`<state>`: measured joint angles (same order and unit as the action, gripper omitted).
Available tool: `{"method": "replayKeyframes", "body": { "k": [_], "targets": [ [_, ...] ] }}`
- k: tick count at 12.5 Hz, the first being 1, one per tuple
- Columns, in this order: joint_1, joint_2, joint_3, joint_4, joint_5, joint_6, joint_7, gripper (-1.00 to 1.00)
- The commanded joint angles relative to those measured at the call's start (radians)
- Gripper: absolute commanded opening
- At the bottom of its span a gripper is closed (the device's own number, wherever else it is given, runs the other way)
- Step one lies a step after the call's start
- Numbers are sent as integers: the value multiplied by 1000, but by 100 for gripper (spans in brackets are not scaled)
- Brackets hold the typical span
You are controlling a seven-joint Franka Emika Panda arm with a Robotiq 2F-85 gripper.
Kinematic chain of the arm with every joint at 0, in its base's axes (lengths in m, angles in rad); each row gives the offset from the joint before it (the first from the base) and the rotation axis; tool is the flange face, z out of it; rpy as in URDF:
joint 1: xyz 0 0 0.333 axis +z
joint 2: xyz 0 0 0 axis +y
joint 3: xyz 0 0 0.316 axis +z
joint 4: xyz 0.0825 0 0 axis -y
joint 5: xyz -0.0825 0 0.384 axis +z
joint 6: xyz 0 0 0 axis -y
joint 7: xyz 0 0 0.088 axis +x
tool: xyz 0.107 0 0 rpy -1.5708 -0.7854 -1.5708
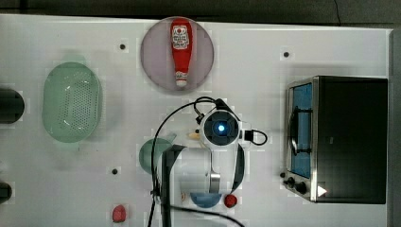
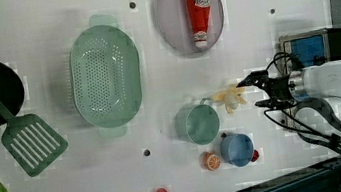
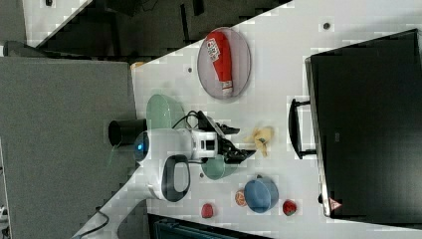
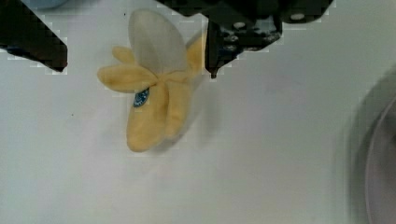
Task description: Pick banana from table and place on oven.
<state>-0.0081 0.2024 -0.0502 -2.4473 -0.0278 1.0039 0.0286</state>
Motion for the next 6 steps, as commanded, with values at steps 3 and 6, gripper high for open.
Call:
{"method": "replayKeyframes", "body": {
  "k": [3,6],
  "targets": [
    [-5,158,2,15,8,181,-14,100],
    [-4,177,6,5,8,235,-13,69]
  ]
}}
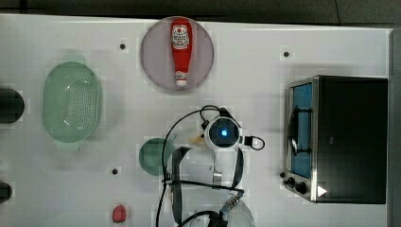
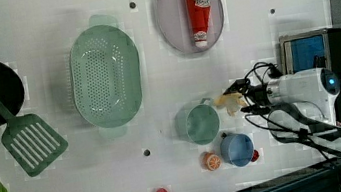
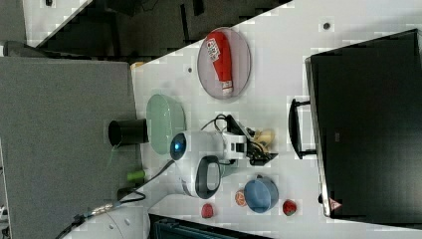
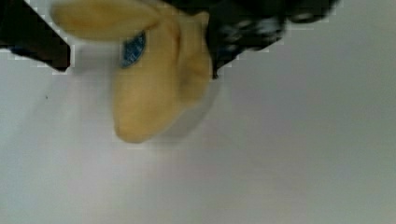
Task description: Pick banana from table and place on oven.
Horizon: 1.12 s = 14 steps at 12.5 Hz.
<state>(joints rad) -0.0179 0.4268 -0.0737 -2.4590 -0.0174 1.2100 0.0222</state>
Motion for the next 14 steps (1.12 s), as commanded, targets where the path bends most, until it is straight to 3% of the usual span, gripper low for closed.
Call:
{"method": "replayKeyframes", "body": {
  "k": [1,4,5,8,10,14],
  "targets": [
    [7,-51,31,13,-2,34,-7,43],
    [7,-70,36,13,-2,35,-6,-28],
    [7,-79,36,11,-2,34,-6,-43],
    [7,-119,37,4,-2,31,-2,-43],
    [7,-217,38,13,-2,-10,-2,-43],
    [5,-506,36,108,-2,-433,-2,-43]
  ]
}}
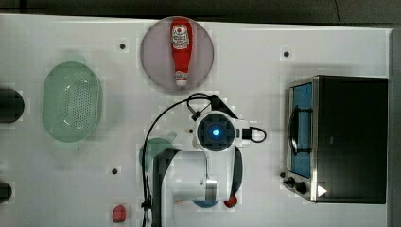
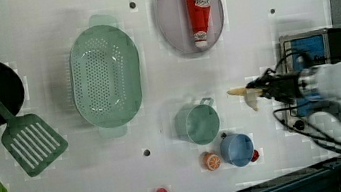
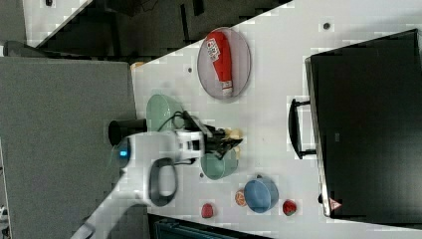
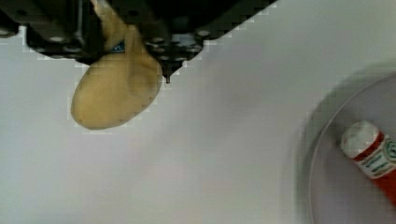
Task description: Pick banana from table and place on oven.
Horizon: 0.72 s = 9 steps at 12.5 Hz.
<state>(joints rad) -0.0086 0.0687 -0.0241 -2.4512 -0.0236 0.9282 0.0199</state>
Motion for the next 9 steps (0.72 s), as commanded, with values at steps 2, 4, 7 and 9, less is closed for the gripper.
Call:
{"method": "replayKeyframes", "body": {
  "k": [2,4,7,9],
  "targets": [
    [-5,-253,-24,196,4,-387,0,-43],
    [-8,-307,-50,300,3,-585,0,-43],
    [-22,-305,-122,437,-7,-717,-23,-43],
    [-36,-280,-198,479,-12,-734,-79,-43]
  ]
}}
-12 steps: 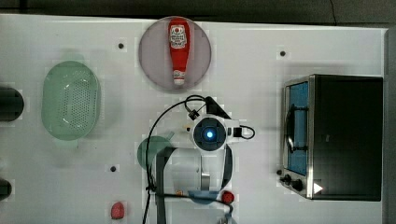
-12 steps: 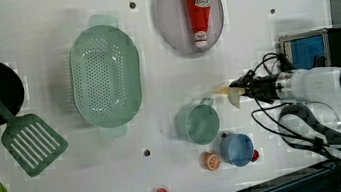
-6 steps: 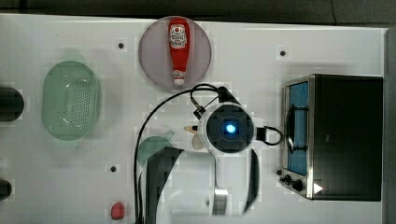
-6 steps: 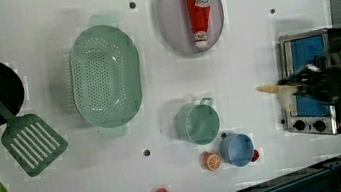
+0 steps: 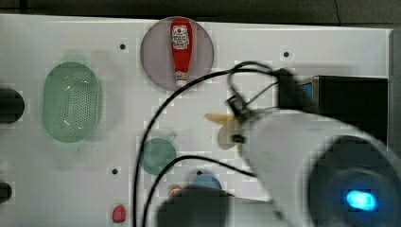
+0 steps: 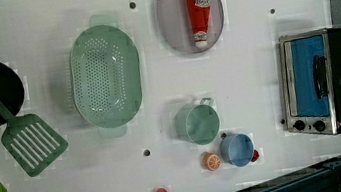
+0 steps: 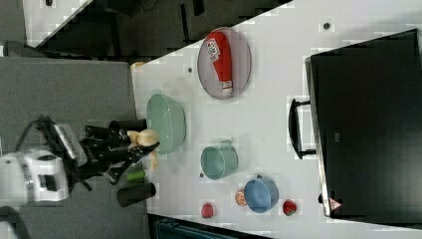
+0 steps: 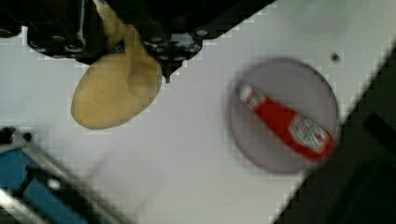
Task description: Pick banana from table and place on oven.
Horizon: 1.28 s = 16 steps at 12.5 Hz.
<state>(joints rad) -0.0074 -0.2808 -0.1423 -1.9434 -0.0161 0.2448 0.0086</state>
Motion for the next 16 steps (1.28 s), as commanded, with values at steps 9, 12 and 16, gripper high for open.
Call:
{"method": "replayKeyframes", "body": {
  "k": [9,12,16],
  "targets": [
    [-55,378,-446,14,-56,304,-715,-43],
    [-60,462,-471,49,-34,313,-825,-33],
    [-68,487,-472,51,-23,333,-853,54]
  ]
}}
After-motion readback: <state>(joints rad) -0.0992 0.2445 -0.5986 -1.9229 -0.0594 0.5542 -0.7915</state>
